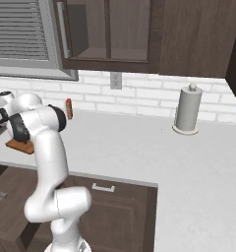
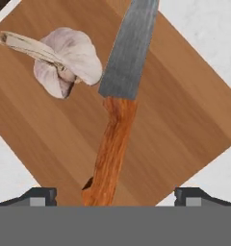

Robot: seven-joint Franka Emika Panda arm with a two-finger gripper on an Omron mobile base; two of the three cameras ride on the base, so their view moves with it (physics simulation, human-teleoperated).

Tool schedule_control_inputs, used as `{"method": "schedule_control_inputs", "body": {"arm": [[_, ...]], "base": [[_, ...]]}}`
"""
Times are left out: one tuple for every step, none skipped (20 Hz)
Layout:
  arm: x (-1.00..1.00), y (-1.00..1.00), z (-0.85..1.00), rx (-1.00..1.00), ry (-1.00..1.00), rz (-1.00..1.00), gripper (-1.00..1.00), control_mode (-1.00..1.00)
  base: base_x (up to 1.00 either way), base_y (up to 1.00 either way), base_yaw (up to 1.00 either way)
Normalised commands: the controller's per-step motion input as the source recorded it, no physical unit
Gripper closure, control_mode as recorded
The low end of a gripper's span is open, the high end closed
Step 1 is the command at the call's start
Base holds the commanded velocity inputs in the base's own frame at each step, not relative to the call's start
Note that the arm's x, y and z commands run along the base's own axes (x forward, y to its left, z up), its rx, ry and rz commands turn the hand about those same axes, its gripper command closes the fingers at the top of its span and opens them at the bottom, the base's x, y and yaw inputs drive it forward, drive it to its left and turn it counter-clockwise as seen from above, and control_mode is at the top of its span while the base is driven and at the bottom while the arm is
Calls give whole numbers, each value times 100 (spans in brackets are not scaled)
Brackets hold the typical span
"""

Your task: Place the appropriate cutting tool for cutting the garlic skin on the cutting board.

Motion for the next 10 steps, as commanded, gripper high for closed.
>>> {"method": "schedule_control_inputs", "body": {"arm": [[-29, -17, 27, 0, -11, 0, -100, -100], [-31, -19, 15, 0, -10, 0, -100, -100], [-35, -19, 5, 0, -8, 0, -100, -100], [-39, -24, 1, 0, -9, 0, -100, -100], [-41, -31, 0, 0, -9, 0, -100, -100], [-43, -35, 0, 0, -9, 0, -100, -100], [-42, -40, 0, 0, -8, 0, -100, -100], [-39, -46, 4, 0, -7, 0, -100, -100], [-38, -51, 9, 0, -7, 0, -100, -100], [-34, -57, 11, 0, -6, 0, -100, -100]], "base": [[0, 0, 0], [0, 0, 0], [0, 0, 0], [0, 0, 0], [0, 0, 0], [0, 0, 0], [0, 0, 0], [0, 0, 0], [0, 0, 0], [0, 0, 0]]}}
